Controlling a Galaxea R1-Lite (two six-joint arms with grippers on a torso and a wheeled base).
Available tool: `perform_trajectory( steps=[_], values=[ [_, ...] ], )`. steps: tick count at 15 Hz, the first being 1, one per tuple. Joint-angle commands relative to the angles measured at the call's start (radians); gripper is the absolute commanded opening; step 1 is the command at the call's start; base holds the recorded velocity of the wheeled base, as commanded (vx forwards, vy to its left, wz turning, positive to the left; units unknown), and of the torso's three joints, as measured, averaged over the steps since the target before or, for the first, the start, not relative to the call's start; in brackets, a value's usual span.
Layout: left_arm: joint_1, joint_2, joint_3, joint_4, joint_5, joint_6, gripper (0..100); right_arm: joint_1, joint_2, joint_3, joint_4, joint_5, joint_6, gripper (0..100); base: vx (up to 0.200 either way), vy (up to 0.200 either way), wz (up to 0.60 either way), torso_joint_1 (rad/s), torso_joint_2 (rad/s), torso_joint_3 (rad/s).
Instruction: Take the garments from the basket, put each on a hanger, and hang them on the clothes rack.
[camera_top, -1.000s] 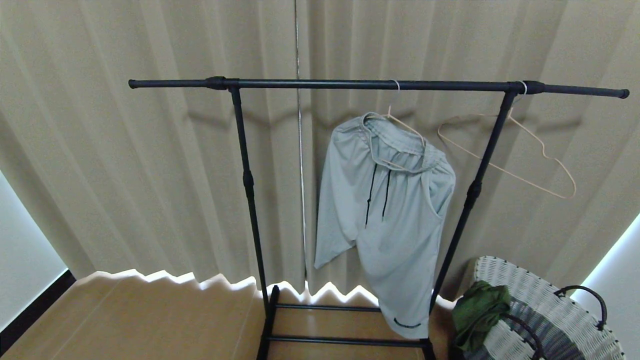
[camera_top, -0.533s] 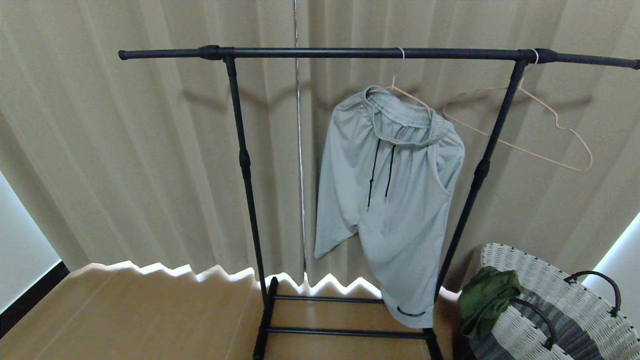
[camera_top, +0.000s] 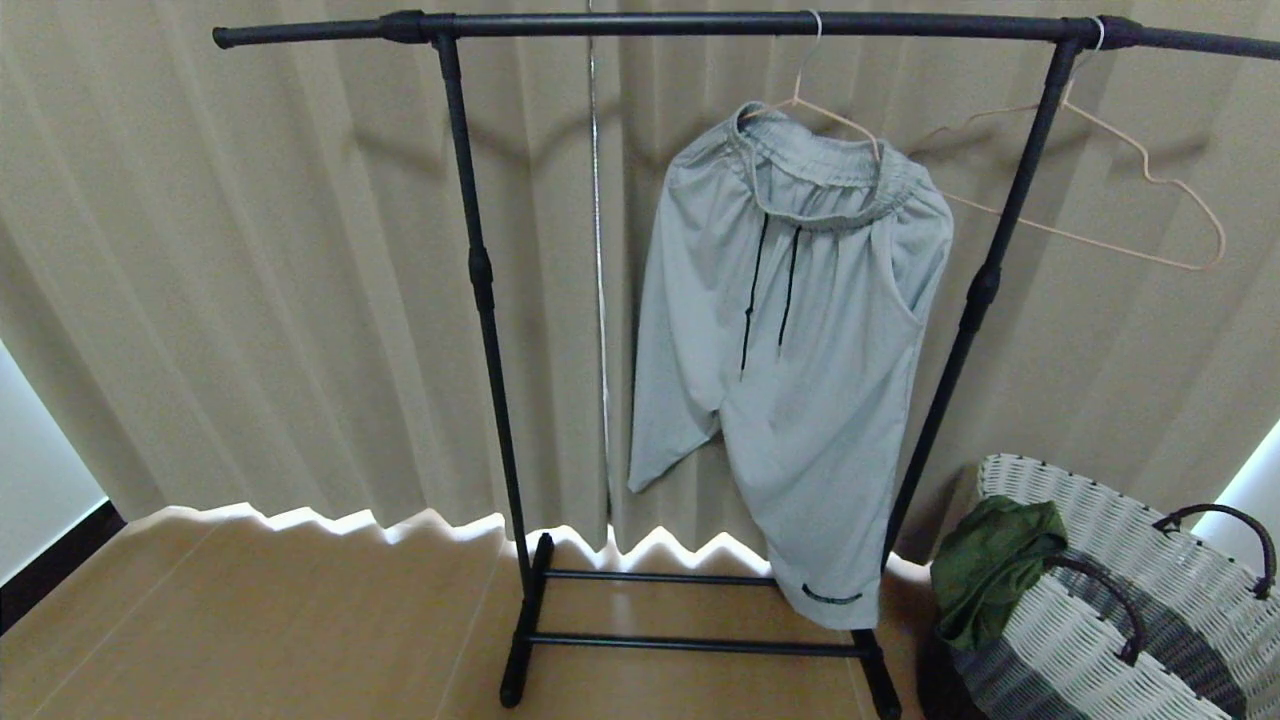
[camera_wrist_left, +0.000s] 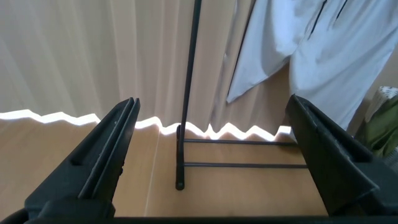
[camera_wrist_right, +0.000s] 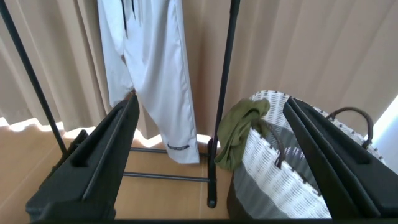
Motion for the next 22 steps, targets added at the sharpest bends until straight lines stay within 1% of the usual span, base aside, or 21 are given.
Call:
perform_trajectory(
  steps=[1, 4, 14, 22],
  values=[
    [0.000, 0.000, 0.000, -0.001, 0.000, -0.001, 100, 0.000, -0.001, 0.000, -0.001, 0.000, 0.000, 100, 0.000, 0.000, 0.00, -0.071, 0.46, 0.373],
    [0.000, 0.000, 0.000, -0.001, 0.000, -0.001, 100, 0.000, -0.001, 0.000, -0.001, 0.000, 0.000, 100, 0.000, 0.000, 0.00, -0.027, 0.38, 0.333],
    [0.000, 0.001, 0.000, -0.001, 0.000, 0.001, 100, 0.000, -0.001, 0.000, -0.001, 0.000, 0.000, 100, 0.000, 0.000, 0.00, -0.003, 0.03, 0.025],
    [0.002, 0.001, 0.000, -0.001, 0.000, 0.001, 100, 0.000, -0.001, 0.000, -0.001, 0.000, 0.002, 100, 0.000, -0.200, 0.00, 0.004, 0.00, 0.003]
  ],
)
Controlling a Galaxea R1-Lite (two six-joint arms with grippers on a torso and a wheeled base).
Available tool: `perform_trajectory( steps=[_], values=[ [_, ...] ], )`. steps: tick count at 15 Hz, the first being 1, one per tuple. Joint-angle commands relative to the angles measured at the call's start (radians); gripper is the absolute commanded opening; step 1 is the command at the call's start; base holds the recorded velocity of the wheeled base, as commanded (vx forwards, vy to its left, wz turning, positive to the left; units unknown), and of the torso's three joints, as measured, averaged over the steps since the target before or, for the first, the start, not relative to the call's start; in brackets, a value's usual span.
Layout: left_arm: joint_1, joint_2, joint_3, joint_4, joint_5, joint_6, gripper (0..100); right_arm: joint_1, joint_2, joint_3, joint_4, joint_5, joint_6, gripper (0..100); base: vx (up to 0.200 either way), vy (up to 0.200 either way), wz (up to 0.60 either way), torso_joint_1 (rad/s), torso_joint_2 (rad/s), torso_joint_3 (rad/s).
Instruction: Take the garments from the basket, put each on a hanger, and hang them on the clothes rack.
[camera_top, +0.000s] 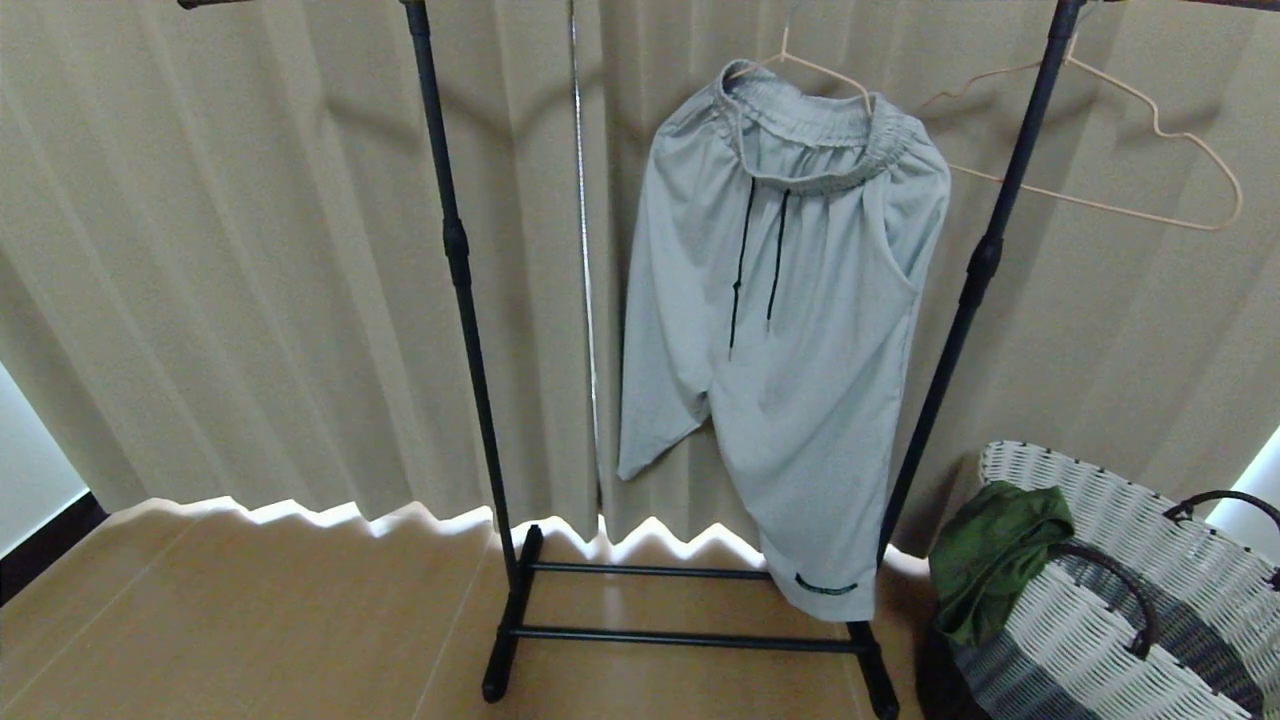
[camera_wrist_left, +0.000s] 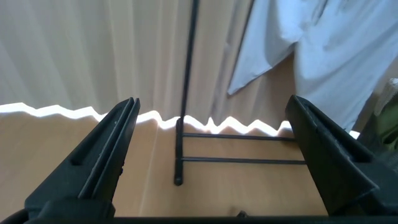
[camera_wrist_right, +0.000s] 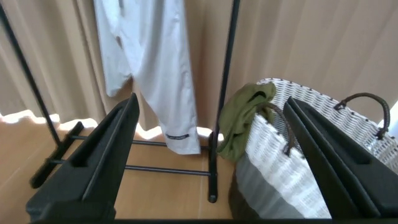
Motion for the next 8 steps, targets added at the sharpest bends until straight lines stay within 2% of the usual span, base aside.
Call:
perform_trajectory(
  steps=[1, 4, 8],
  values=[
    [0.000, 0.001, 0.000, 0.000, 0.000, -0.001, 100, 0.000, -0.001, 0.000, 0.000, 0.000, 0.000, 100, 0.000, -0.200, 0.00, 0.002, 0.00, 0.002],
    [0.000, 0.001, 0.000, 0.000, 0.000, -0.001, 100, 0.000, -0.001, 0.000, 0.000, 0.000, 0.000, 100, 0.000, -0.200, 0.00, 0.004, 0.00, 0.002],
    [0.000, 0.001, 0.000, 0.000, 0.000, -0.001, 100, 0.000, -0.001, 0.000, 0.000, 0.000, 0.000, 100, 0.000, 0.000, 0.00, 0.000, 0.00, 0.000]
  ],
)
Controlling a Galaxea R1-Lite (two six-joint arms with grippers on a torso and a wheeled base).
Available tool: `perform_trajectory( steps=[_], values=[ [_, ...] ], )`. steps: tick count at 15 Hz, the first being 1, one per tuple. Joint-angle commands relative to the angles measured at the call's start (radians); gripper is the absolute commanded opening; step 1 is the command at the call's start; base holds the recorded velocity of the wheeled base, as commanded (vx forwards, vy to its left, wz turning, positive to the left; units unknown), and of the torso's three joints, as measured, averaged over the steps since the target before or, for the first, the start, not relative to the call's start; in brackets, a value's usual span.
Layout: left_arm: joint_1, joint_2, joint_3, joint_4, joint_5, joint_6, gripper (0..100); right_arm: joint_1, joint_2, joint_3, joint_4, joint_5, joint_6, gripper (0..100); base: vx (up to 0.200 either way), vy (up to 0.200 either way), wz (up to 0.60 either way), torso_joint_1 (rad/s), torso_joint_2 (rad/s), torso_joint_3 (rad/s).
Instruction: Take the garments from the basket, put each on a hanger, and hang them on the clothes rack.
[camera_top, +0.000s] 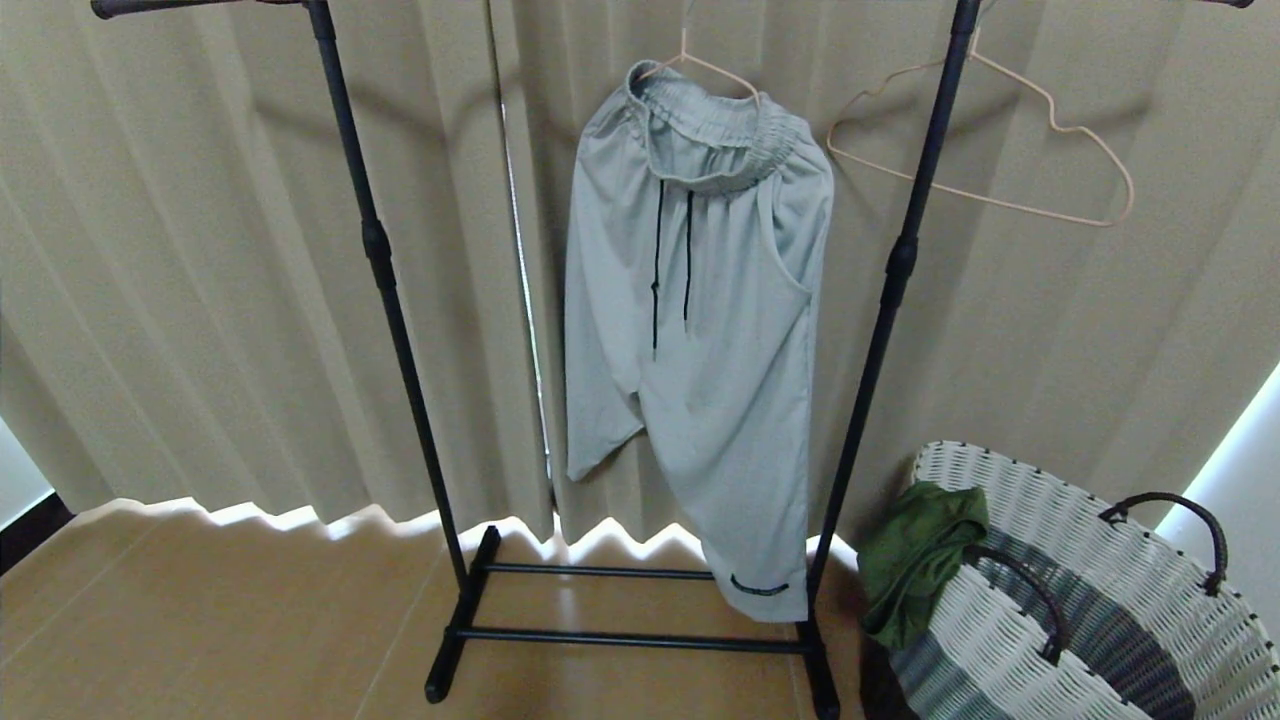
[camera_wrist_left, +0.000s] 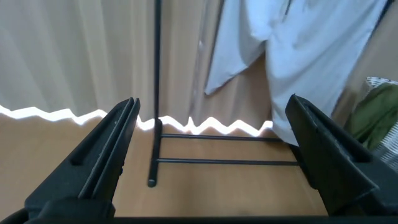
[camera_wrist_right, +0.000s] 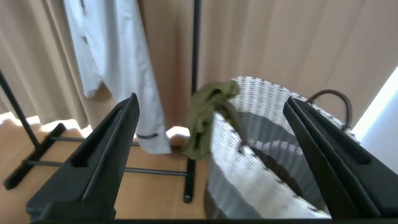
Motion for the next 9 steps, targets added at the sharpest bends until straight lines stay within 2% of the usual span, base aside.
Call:
perform_trajectory(
  steps=[1, 7, 9],
  values=[
    [0.000, 0.001, 0.000, -0.001, 0.000, 0.000, 100, 0.000, -0.001, 0.000, 0.000, 0.000, 0.000, 100, 0.000, 0.000, 0.00, 0.000, 0.00, 0.000],
    [0.000, 0.001, 0.000, -0.001, 0.000, 0.001, 100, 0.000, -0.001, 0.000, 0.000, 0.000, 0.000, 100, 0.000, 0.000, 0.00, 0.000, 0.00, 0.000],
    [0.000, 0.001, 0.000, -0.001, 0.000, 0.001, 100, 0.000, -0.001, 0.000, 0.000, 0.000, 0.000, 100, 0.200, 0.000, 0.00, 0.005, 0.00, 0.000]
  ],
)
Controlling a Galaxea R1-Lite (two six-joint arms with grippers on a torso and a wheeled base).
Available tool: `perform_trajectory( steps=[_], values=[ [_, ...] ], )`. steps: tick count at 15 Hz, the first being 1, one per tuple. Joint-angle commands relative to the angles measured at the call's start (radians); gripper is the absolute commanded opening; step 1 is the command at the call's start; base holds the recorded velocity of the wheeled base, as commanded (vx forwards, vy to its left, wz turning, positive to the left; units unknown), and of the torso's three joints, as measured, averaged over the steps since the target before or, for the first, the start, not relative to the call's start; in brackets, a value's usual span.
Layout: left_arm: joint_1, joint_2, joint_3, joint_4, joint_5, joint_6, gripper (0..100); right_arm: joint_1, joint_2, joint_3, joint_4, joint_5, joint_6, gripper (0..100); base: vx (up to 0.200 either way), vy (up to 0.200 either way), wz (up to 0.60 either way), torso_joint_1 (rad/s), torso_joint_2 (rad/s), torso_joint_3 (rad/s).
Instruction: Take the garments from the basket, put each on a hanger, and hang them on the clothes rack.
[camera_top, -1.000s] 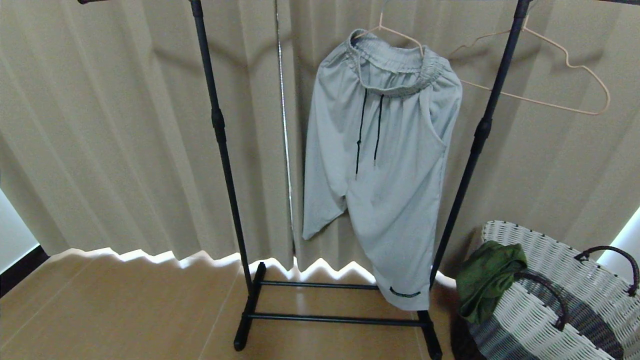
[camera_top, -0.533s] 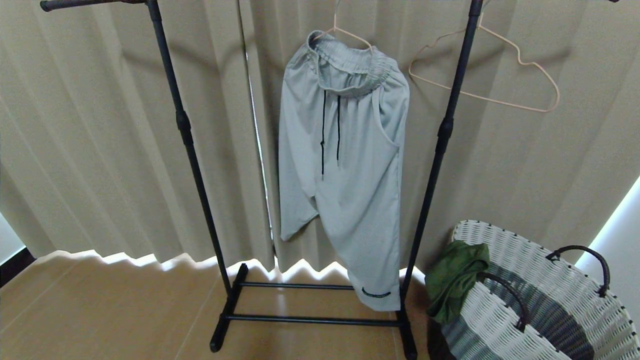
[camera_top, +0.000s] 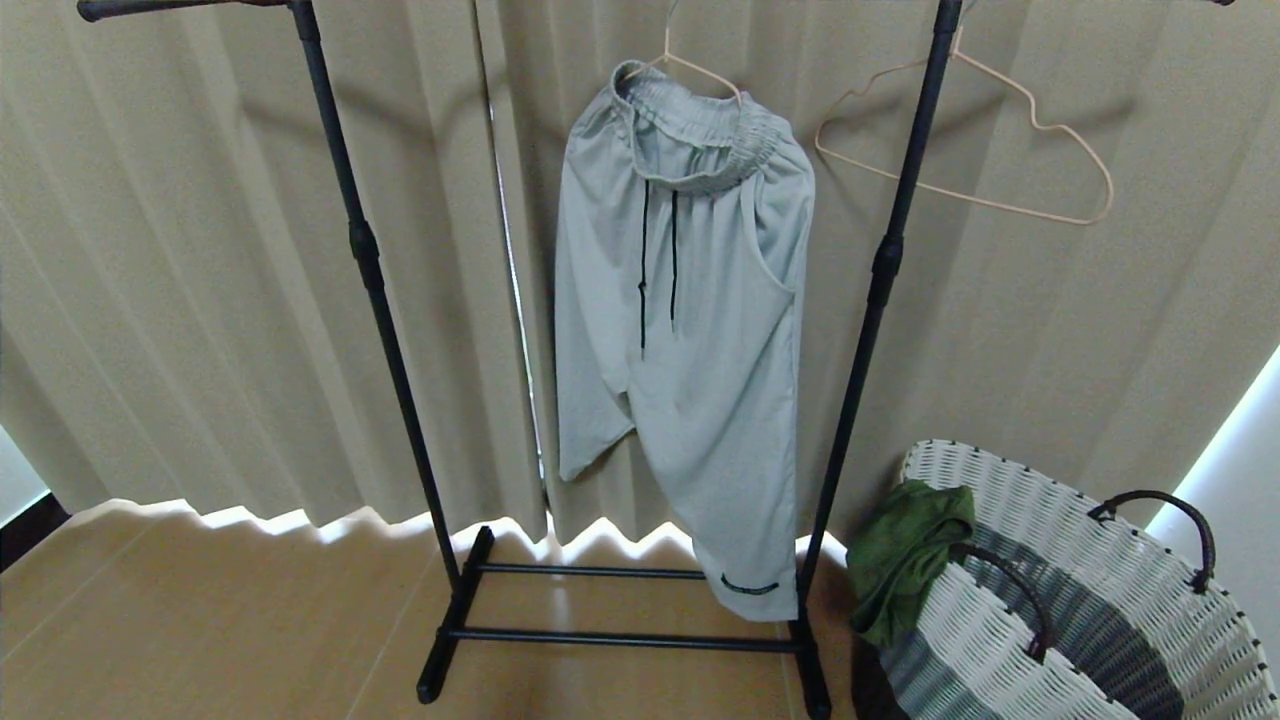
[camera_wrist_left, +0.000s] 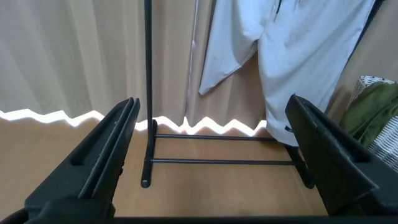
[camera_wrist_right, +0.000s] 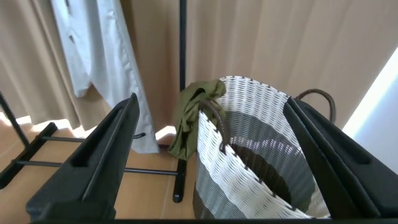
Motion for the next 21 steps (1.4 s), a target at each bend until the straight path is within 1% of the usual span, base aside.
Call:
perform_trajectory(
  steps=[1, 13, 17, 19, 21],
  values=[
    [0.000, 0.001, 0.000, 0.000, 0.000, 0.000, 100, 0.000, 0.000, 0.000, -0.001, 0.000, 0.000, 100, 0.200, 0.000, 0.00, -0.002, 0.00, 0.002],
    [0.000, 0.001, 0.000, 0.000, 0.003, -0.001, 100, 0.000, 0.000, 0.000, -0.002, 0.002, -0.008, 100, 0.200, 0.000, 0.00, 0.001, 0.00, 0.004],
    [0.000, -0.001, 0.000, 0.000, 0.017, -0.001, 100, 0.000, 0.000, 0.000, 0.001, 0.003, -0.014, 100, 0.000, 0.000, 0.00, 0.000, 0.00, 0.000],
    [0.000, -0.001, 0.000, 0.000, 0.020, -0.001, 100, 0.000, 0.000, 0.000, 0.007, 0.014, -0.051, 100, 0.000, 0.000, 0.00, 0.000, 0.00, 0.000],
    [0.000, -0.001, 0.000, 0.000, 0.020, -0.001, 100, 0.000, 0.000, 0.000, 0.009, 0.089, -0.092, 100, 0.000, 0.000, 0.00, 0.000, 0.00, 0.000]
  ],
)
